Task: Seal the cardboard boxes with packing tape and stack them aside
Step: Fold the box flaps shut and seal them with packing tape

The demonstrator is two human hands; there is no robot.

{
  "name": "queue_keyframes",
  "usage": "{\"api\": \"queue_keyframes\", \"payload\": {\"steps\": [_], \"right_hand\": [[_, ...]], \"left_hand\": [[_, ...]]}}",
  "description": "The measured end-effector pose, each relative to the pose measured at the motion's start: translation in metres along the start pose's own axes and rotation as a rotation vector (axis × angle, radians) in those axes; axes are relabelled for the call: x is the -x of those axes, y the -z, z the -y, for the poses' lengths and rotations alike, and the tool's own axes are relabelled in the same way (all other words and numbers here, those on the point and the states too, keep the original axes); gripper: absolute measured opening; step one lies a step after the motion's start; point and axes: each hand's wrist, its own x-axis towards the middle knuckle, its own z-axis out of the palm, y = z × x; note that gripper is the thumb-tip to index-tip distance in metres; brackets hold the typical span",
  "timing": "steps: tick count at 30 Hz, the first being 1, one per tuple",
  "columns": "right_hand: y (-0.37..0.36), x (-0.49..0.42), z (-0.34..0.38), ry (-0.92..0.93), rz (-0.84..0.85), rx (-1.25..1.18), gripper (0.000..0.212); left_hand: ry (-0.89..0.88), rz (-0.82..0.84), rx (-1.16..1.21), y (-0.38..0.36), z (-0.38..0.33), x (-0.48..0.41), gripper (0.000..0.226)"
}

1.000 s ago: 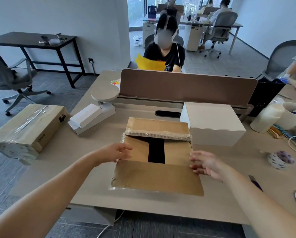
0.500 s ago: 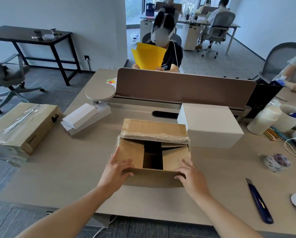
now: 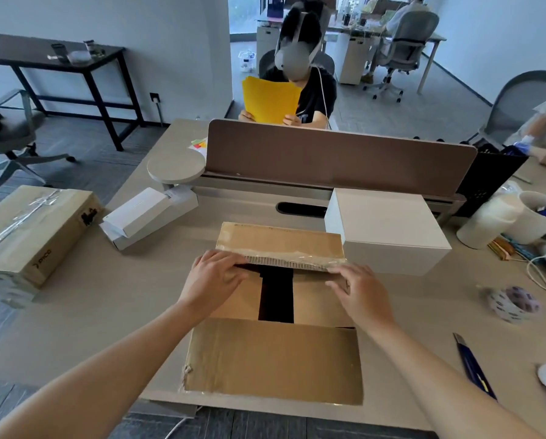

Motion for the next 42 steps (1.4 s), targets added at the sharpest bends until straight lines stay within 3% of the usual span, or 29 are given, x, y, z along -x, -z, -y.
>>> {"api": "queue_keyframes", "payload": {"steps": [4,6,8,11,16,21,25,28,31,37,40,42], "right_hand": [[-0.013,-0.032,0.000,-0.106,0.277,0.064,0.069],[-0.019,-0.038,0.000,-0.123,0.365,0.101,0.077],[-0.023,-0.041,-0.001,-0.138,0.376,0.129,0.077],[-0.016,-0.047,-0.004,-0.146,0.297,0.183,0.060],[0.017,-0.069,-0.003,-0.027,0.173,0.275,0.040],[0.025,-0.105,-0.001,-0.143,0.082,-0.037,0.023],[0.007,-0.130,0.006,-0.221,-0.168,-0.320,0.031],[-0.015,-0.138,0.008,-0.163,-0.196,-0.344,0.050],[-0.038,-0.139,0.004,-0.157,-0.027,-0.185,0.066],[-0.071,-0.129,-0.008,-0.144,0.332,0.006,0.069],[-0.080,-0.125,-0.013,-0.118,0.330,0.080,0.054],[-0.082,-0.124,-0.013,-0.099,0.280,0.117,0.037]], "left_hand": [[0.074,0.216,-0.076,-0.014,-0.011,-0.033,0.070],[0.070,0.242,-0.126,-0.022,-0.006,-0.039,0.070],[0.033,0.217,-0.175,-0.021,-0.003,-0.043,0.054],[-0.057,0.149,-0.214,-0.008,-0.001,-0.049,0.034],[-0.187,0.093,-0.224,0.022,0.003,-0.064,0.023],[-0.174,-0.081,-0.181,0.039,-0.004,-0.095,0.019],[-0.001,-0.179,-0.075,0.031,-0.005,-0.125,0.020],[0.126,-0.223,-0.056,0.012,-0.005,-0.138,0.032],[0.182,-0.146,-0.083,-0.013,0.004,-0.137,0.043],[0.334,0.190,-0.239,-0.051,0.011,-0.110,0.063],[0.334,0.261,-0.320,-0.056,0.012,-0.098,0.071],[0.310,0.245,-0.366,-0.055,0.016,-0.094,0.063]]}}
